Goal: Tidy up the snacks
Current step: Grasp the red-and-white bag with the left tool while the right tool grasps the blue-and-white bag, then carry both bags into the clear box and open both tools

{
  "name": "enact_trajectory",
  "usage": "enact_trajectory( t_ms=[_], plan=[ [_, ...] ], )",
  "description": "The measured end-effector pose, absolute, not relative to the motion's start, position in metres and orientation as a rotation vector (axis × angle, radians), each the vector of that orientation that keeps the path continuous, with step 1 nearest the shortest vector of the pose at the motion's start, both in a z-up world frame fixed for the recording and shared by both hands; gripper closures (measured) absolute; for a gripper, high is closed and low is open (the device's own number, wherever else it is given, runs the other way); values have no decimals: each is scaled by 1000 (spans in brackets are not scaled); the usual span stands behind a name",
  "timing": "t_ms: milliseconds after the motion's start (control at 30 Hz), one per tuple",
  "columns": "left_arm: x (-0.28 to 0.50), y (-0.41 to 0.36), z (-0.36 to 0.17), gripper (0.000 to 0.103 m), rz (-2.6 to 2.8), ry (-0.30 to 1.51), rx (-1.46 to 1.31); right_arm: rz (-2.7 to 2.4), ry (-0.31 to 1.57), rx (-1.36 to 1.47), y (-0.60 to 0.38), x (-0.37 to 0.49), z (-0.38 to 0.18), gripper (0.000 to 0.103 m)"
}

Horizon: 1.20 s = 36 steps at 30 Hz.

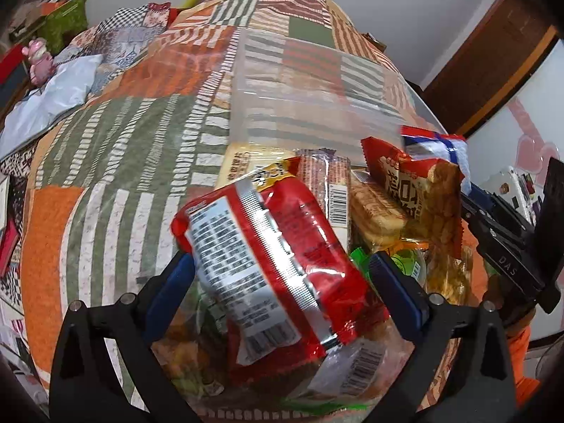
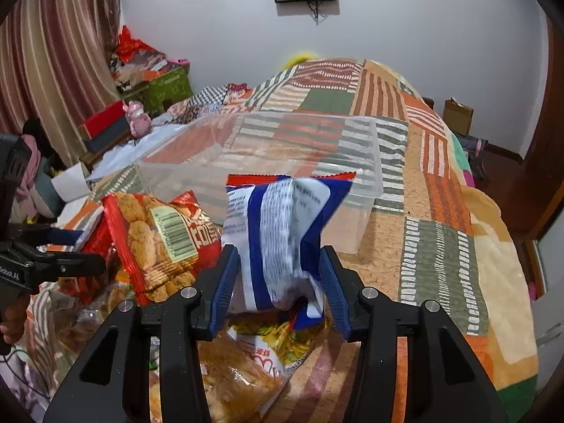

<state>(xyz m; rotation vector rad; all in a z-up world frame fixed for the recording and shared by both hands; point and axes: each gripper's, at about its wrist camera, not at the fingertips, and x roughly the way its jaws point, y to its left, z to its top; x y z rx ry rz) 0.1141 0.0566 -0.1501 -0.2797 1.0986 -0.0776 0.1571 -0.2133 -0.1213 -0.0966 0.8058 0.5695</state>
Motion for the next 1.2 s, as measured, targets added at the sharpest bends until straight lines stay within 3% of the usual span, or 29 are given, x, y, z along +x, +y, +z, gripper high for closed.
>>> enact_trajectory(
  t_ms=[167, 300, 467, 567, 1200],
  plan=[
    [118, 53, -154, 4, -59, 1080, -242, 582, 837, -91, -207, 166, -130, 49],
    [118, 54, -152, 15, -46, 1050, -220, 574, 860, -81, -202, 172, -135, 40],
    [114, 55, -151, 23, -38, 1026, -209, 591, 919, -16, -204, 181, -144, 41],
    [111, 54, -149, 28, -32, 1009, -191, 610, 928, 5, -207, 180, -145, 48],
    [96, 40, -92, 29, -35, 805, -131, 604, 742, 15, -219, 153, -90, 53]
  ],
)
